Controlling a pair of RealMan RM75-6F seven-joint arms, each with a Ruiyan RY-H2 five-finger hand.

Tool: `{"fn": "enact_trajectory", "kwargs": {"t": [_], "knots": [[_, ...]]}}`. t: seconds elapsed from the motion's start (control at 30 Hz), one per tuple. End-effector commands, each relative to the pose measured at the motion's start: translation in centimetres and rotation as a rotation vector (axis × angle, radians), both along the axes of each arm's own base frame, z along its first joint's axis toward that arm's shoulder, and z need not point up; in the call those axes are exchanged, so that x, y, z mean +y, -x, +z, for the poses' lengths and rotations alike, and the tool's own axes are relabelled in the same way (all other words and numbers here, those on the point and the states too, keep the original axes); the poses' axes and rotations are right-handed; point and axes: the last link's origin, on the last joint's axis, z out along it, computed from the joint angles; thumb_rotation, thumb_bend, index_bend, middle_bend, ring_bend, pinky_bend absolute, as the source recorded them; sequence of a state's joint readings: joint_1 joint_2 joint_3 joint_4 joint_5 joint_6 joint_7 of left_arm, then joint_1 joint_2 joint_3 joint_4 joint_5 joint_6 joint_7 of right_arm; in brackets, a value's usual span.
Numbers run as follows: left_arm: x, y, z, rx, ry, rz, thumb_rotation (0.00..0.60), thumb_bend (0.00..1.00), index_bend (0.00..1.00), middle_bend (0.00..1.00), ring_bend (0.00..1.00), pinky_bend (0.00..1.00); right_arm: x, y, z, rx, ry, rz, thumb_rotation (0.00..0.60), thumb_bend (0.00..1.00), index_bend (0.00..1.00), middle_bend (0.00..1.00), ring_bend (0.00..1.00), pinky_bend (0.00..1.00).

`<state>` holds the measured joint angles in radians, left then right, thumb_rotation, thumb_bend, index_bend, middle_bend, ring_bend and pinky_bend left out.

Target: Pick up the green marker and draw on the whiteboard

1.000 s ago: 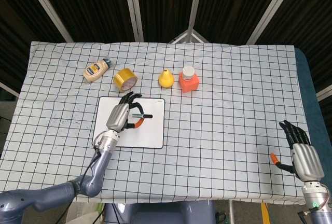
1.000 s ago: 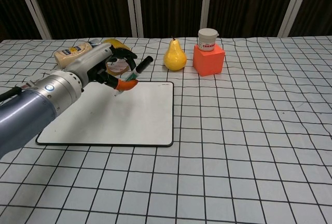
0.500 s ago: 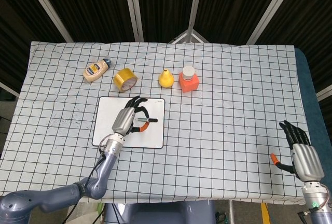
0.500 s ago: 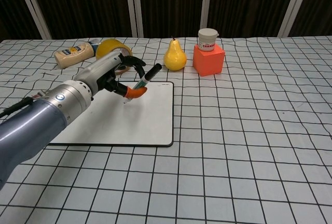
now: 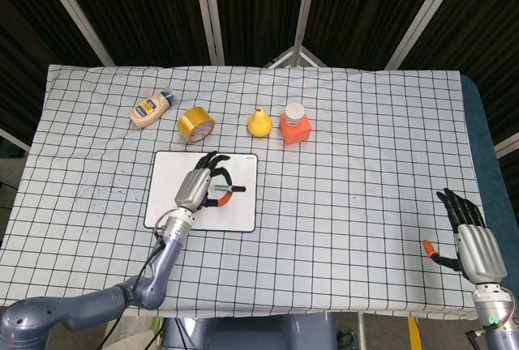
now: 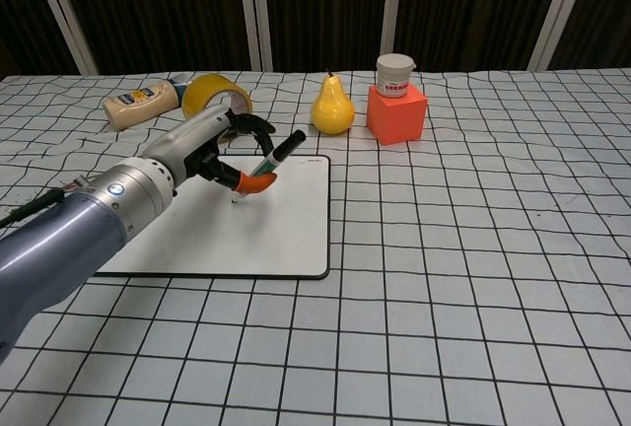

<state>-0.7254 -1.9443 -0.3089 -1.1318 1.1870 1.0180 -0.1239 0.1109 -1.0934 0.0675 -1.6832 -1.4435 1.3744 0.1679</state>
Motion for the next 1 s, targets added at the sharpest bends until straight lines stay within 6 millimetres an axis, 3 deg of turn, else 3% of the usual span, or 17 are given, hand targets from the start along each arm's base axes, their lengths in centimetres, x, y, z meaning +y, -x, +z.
{"fn": "enact_trajectory", "kwargs": {"t": [0.03, 0.3, 0.6, 0.8, 1.0], "knots": [[0.4, 0.5, 0.3, 0.012, -0.009, 0.007, 0.6, 0.54, 0.66, 0.15, 0.0, 0.04, 0.0, 0.0, 0.0, 0.0, -0.001, 0.0, 0.6, 0.32, 0.0, 0.0, 0.0, 0.0], [2.0, 2.7, 1.4, 0.047, -0.044, 0.047, 0.6, 0.54, 0.66, 0.15, 0.0, 0.04, 0.0, 0.0, -0.1, 0.0, -0.001, -0.003, 0.6, 0.32, 0.0, 0.0, 0.0, 0.0], [5.2, 5.4, 5.2, 0.045, -0.161, 0.109, 0.6, 0.54, 0.67, 0.16, 0.0, 0.04, -0.1, 0.0, -0.2, 0.003, -0.004, -0.01, 0.6, 0.32, 0.0, 0.0, 0.0, 0.0], [5.7, 5.2, 7.0, -0.011, -0.196, 0.1, 0.6, 0.54, 0.67, 0.16, 0.0, 0.04, -0.1, -0.1, -0.3, 0.001, -0.006, -0.008, 0.6, 0.32, 0.0, 0.0, 0.0, 0.0], [4.7, 3.8, 6.5, -0.039, -0.15, 0.067, 0.6, 0.54, 0.67, 0.16, 0.0, 0.04, -0.1, -0.2, -0.4, 0.0, -0.008, -0.004, 0.6, 0.32, 0.0, 0.0, 0.0, 0.0]]}}
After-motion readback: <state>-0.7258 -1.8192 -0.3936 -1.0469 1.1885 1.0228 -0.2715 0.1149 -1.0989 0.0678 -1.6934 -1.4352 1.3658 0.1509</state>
